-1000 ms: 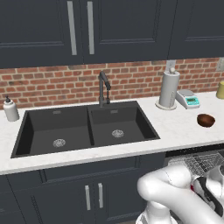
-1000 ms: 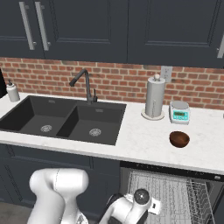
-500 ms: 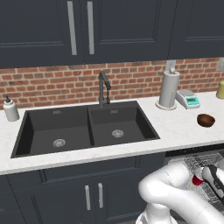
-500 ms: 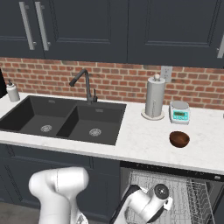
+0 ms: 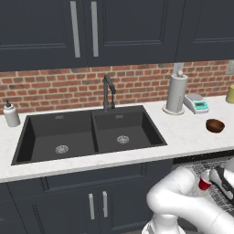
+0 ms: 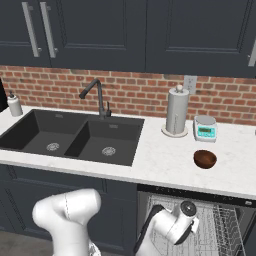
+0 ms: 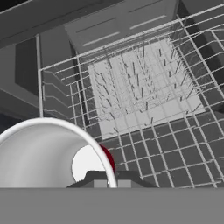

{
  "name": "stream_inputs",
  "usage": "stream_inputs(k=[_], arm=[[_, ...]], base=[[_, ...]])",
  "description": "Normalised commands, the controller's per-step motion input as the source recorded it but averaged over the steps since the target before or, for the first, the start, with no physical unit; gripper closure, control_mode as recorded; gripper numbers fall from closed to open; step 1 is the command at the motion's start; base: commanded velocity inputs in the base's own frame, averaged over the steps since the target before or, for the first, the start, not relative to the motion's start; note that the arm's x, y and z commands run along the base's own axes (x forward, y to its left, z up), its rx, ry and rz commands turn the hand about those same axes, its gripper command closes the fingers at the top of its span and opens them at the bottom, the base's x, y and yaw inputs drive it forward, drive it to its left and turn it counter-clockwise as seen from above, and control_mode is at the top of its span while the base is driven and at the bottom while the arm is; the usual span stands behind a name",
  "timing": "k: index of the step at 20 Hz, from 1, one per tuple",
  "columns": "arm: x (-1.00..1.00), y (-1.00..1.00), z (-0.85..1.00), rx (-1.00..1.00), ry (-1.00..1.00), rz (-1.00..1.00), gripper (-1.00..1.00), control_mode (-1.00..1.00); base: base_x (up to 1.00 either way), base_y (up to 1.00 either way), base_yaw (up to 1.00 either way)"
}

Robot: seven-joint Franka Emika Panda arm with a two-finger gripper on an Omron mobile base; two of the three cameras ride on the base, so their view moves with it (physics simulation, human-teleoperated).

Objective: Pick up the cup and bowl from the counter, place them in the dishwasher, and close the dishwasher door.

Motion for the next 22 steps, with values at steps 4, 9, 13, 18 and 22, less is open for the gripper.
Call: stream_inputs(k=[4,9,13,18,22], arm=[[0.0,0.0,-0.58,0.0,-0.02,0.0,1.0,-1.0],[0.01,0.0,-0.5,0.0,-0.01,0.0,1.0,-1.0],[0.01,0.0,-0.55,0.0,0.0,0.0,1.0,-1.0],[0.0,0.0,-0.43,-0.01,0.0,0.0,1.0,-1.0],[0.0,0.0,-0.42,-0.03,0.0,0.0,1.0,-1.0]], base=[[0.0,0.0,0.0],[0.0,0.0,0.0],[0.0,0.0,0.0],[0.0,0.0,0.0],[0.0,0.0,0.0]])
